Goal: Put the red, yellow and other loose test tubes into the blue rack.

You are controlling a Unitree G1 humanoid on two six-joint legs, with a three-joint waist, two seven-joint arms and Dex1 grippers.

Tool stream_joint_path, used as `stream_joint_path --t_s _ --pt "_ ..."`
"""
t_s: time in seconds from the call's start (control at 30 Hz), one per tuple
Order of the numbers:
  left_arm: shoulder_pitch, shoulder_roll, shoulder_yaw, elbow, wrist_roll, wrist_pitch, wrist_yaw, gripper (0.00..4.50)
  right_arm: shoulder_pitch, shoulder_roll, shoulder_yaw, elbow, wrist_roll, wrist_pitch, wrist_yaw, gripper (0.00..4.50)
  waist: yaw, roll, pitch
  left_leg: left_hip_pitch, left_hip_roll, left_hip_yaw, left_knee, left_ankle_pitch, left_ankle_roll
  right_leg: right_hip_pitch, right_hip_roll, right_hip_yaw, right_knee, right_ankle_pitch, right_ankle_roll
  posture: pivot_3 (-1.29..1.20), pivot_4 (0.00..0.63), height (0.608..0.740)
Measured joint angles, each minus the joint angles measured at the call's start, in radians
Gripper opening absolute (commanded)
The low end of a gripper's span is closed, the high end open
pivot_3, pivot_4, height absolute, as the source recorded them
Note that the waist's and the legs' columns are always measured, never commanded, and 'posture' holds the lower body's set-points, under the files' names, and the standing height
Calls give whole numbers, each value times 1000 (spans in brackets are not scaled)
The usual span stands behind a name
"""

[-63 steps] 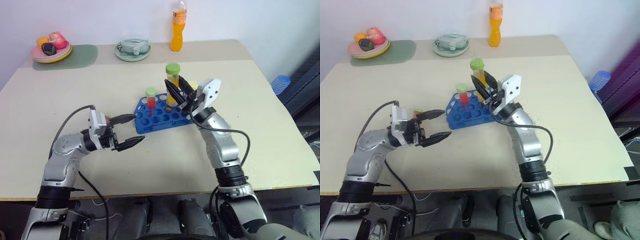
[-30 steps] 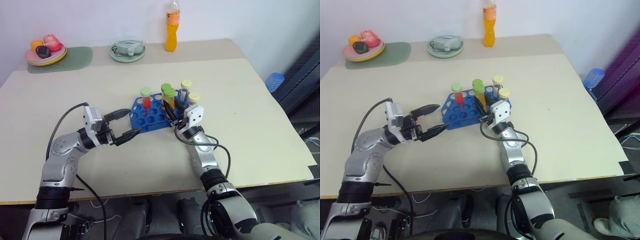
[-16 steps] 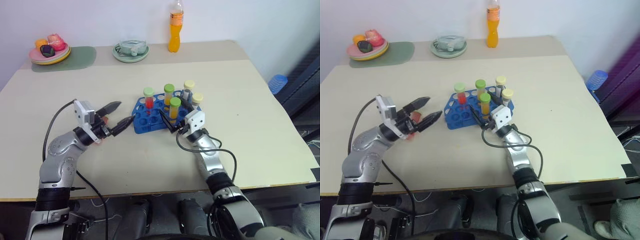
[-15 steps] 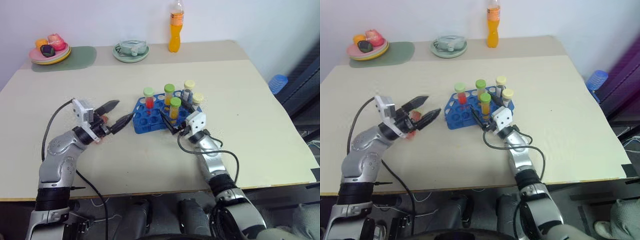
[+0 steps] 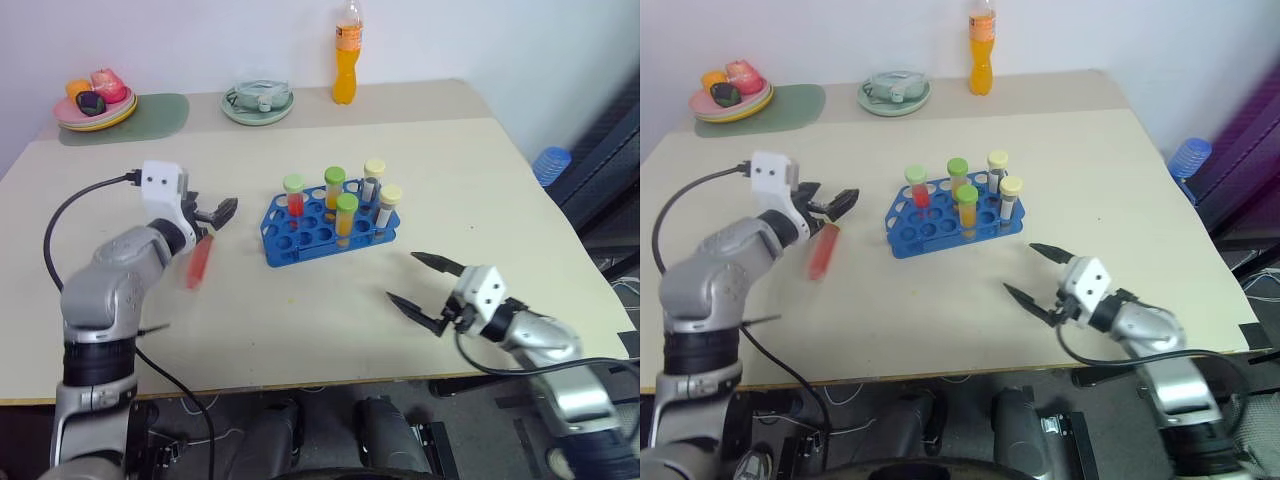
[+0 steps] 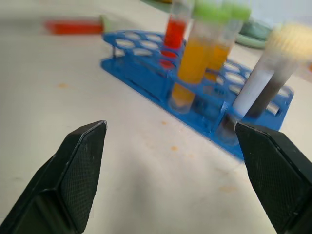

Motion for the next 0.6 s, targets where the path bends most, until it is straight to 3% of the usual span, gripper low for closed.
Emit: stream_joint_path --t_s 0.1,0.23,0.6 --pt "-145 -8 26 65 -1 251 42 4216 -81 -71 -55 -82 127 142 22 4287 0 -5 3 0 0 -1 1 0 0 0 0 -1 0 0 0 0 150 740" --pt "-285 -2 42 204 9 422 76 4216 -186 -90 -77 -128 240 283 19 4287 2 -6 3 0 0 -1 0 0 0 0 0 -1 0 0 0 0 150 740" --pt "-412 147 -80 478 -67 438 163 4216 -206 -84 -77 -150 269 369 10 4287 11 -8 5 -2 0 -1 1 -1 -1 -2 -2 -1 0 0 0 0 150 740"
